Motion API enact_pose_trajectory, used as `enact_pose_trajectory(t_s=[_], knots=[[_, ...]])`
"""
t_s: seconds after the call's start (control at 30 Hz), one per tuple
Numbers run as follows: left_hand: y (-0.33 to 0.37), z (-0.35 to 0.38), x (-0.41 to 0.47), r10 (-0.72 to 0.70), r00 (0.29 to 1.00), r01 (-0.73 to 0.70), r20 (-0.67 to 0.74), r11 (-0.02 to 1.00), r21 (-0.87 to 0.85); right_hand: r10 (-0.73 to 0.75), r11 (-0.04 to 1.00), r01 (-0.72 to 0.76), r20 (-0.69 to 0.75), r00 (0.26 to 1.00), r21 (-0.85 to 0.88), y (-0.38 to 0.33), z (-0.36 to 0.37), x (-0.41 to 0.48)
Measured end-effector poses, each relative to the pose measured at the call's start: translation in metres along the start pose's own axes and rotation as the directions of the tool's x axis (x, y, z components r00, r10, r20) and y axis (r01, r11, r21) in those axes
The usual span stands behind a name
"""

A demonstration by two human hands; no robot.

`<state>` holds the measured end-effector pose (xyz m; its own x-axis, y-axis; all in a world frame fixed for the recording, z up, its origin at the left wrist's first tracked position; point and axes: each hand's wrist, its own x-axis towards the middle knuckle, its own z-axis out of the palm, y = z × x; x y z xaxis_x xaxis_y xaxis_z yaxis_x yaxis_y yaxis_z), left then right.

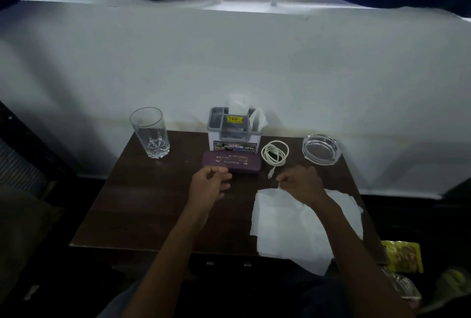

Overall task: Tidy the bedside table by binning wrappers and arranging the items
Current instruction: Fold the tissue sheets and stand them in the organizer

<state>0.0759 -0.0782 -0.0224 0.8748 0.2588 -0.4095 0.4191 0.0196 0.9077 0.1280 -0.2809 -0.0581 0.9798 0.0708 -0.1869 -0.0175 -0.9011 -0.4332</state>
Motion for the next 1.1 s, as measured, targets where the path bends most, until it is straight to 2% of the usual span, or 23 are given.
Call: enact_pose_trajectory(t_s=[0.1,0.23,0.27,0.33,0.47,0.57,0.67,0.73,0.8,0.87,0.9,0.97,1.03,1.1], knots=[[0.0,0.002,0.002,0.005,1.0,-0.005,-0.003,1.0,0.029,0.027,0.989,-0.01,0.112,0.993,-0.145,-0.003,0.0,-0.003],[0.0,0.005,0.003,0.003,1.0,-0.003,0.005,0.999,0.051,0.003,0.993,0.013,0.127,0.992,-0.12,-0.01,0.0,-0.004],[-0.001,0.006,0.002,0.003,1.0,-0.004,0.011,0.998,0.061,-0.01,0.997,0.021,0.136,0.991,-0.079,-0.011,-0.001,-0.003],[-0.002,0.006,0.003,0.014,1.0,-0.016,0.027,0.998,0.068,-0.036,0.992,0.017,0.156,0.987,0.121,-0.011,-0.005,-0.002],[-0.002,0.008,-0.002,0.157,0.971,-0.17,0.181,0.983,0.062,-0.152,0.846,0.083,0.089,0.984,0.527,-0.02,-0.024,-0.011],[-0.004,0.014,-0.002,0.184,0.922,-0.224,0.34,0.971,0.082,-0.233,0.737,0.161,0.023,0.972,0.657,-0.037,-0.033,-0.02],[-0.003,0.017,-0.009,0.155,0.906,-0.216,0.393,0.969,0.116,-0.268,0.68,0.188,0.001,0.964,0.708,-0.052,-0.032,-0.022],[0.0,0.017,-0.017,0.114,0.917,-0.153,0.383,0.985,0.074,-0.28,0.65,0.205,-0.021,0.96,0.732,-0.061,-0.029,-0.023],[-0.003,0.021,-0.008,0.072,0.95,-0.103,0.304,0.991,0.088,-0.282,0.607,0.219,-0.051,0.958,0.764,-0.068,-0.026,-0.024],[-0.015,0.02,0.006,0.025,0.99,-0.036,0.139,0.997,0.073,-0.269,0.586,0.237,-0.09,0.959,0.775,-0.071,-0.022,-0.022],[-0.02,0.018,0.016,-0.012,0.993,0.006,0.116,0.999,0.049,-0.256,0.577,0.241,-0.108,0.961,0.78,-0.072,-0.021,-0.021],[-0.013,0.014,0.01,0.003,0.995,-0.004,0.098,1.0,0.012,-0.206,0.555,0.226,-0.131,0.97,0.801,-0.069,-0.02,-0.018],[-0.005,0.008,0.008,-0.039,0.997,0.042,0.064,0.998,-0.037,-0.138,0.617,0.209,-0.158,0.978,0.759,-0.062,-0.017,-0.014],[-0.006,0.0,0.014,-0.098,0.994,0.105,0.049,0.979,-0.176,-0.133,0.779,0.206,-0.165,0.977,0.592,-0.051,-0.012,-0.009]])
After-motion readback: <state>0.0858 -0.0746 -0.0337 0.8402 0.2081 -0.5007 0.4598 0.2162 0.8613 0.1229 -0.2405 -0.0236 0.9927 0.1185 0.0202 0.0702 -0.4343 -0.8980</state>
